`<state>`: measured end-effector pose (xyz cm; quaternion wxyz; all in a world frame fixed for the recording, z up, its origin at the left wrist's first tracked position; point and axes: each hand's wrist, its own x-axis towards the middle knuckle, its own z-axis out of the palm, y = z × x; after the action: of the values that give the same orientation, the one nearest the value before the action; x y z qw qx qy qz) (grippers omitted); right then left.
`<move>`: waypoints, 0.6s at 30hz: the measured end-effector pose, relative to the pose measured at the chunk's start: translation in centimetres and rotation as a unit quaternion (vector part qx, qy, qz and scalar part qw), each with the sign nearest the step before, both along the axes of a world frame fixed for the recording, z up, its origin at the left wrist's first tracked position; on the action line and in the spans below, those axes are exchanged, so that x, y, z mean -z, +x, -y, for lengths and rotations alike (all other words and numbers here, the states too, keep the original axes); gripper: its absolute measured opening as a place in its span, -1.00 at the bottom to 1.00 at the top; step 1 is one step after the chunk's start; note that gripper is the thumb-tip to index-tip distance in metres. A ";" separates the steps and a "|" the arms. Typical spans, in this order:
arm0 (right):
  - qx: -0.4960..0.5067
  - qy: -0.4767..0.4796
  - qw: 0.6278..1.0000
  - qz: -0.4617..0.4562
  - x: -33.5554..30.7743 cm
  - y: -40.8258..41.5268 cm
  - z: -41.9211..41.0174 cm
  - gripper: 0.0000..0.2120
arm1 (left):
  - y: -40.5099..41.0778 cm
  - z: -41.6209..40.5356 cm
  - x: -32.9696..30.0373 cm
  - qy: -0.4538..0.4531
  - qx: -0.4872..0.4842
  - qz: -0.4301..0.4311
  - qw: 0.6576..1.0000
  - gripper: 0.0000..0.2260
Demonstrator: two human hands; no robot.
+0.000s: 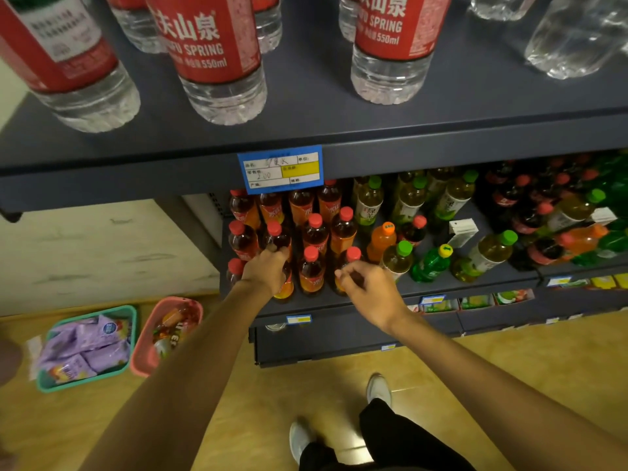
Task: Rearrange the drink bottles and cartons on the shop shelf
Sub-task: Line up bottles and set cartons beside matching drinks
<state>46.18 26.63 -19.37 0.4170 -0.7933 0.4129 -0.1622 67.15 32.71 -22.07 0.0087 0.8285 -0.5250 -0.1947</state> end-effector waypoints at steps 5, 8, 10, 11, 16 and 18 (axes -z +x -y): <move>-0.002 -0.011 1.000 0.007 -1.1 -0.1 -0.8 -0.87 | -0.6 -1.8 -1.1 -0.056 0.011 0.013 0.998 -0.60; 0.002 -0.030 0.999 0.028 -2.8 -1.1 -0.9 -0.84 | -0.7 -3.3 -2.9 -0.099 0.018 0.040 0.994 -0.63; 0.016 -0.045 0.998 0.042 -3.7 -2.1 -1.0 -0.84 | -0.7 -4.3 -4.1 -0.120 0.023 0.053 0.991 -0.64; 0.026 -0.054 0.997 0.048 -4.0 -2.8 -1.1 -0.85 | -0.8 -4.8 -4.7 -0.131 0.025 0.058 0.989 -0.65; 0.093 -0.086 0.991 0.050 -5.0 -6.3 -2.5 -0.87 | -2.4 -5.8 -6.6 -0.204 0.043 0.039 0.977 -0.71; 0.121 -0.101 0.987 0.034 -5.3 -7.7 -3.3 -0.87 | -3.9 -5.6 -6.7 -0.228 0.056 0.009 0.972 -0.74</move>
<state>38.44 29.88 -14.08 0.3263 -0.7692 0.4731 -0.2794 63.26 38.35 -15.35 0.1814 0.7755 -0.6014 -0.0629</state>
